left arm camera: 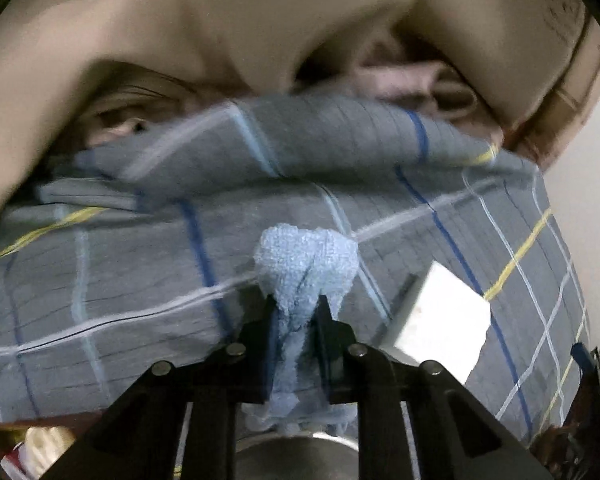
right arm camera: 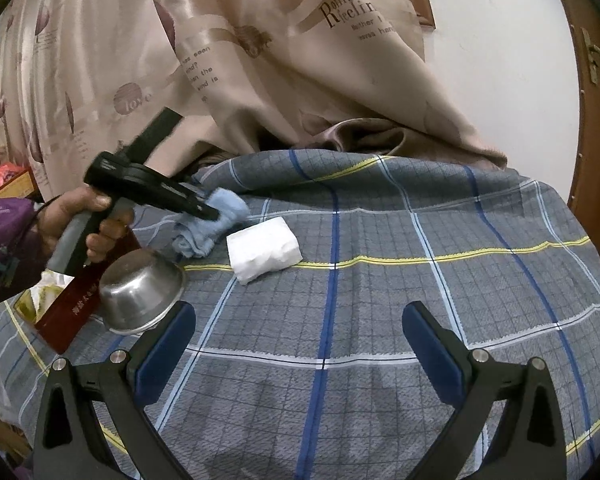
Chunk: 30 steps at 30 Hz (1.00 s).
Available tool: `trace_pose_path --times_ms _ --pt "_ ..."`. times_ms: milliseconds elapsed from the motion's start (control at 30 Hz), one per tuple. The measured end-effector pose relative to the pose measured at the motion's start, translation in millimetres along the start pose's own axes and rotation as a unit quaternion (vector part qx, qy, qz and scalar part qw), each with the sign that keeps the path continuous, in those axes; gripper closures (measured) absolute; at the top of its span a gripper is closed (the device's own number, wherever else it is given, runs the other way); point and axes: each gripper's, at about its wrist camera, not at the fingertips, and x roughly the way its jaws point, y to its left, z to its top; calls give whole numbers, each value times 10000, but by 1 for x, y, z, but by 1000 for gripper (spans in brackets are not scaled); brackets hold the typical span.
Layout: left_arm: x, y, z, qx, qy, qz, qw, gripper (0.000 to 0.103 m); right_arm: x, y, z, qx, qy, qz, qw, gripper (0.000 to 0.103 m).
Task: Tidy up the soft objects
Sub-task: 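Grasp the light blue sock beside the white block with the left gripper, then carry the light blue sock over the tin with the left gripper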
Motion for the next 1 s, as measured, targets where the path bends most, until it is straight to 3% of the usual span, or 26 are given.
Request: trace_pose_path --times_ms 167,567,867,1000 --pt "-23 21 -5 -337 -191 370 9986 86 2 -1 0 21 51 -27 10000 0" --pt "-95 54 -55 -1330 -646 718 9864 86 8 -1 0 44 187 -95 9998 0" --pt "-159 40 -116 -1617 -977 485 9808 86 12 0 -1 13 337 -129 9993 0" --pt "-185 35 -155 -1952 -1103 399 9737 86 14 0 -2 -4 389 -161 9991 0"
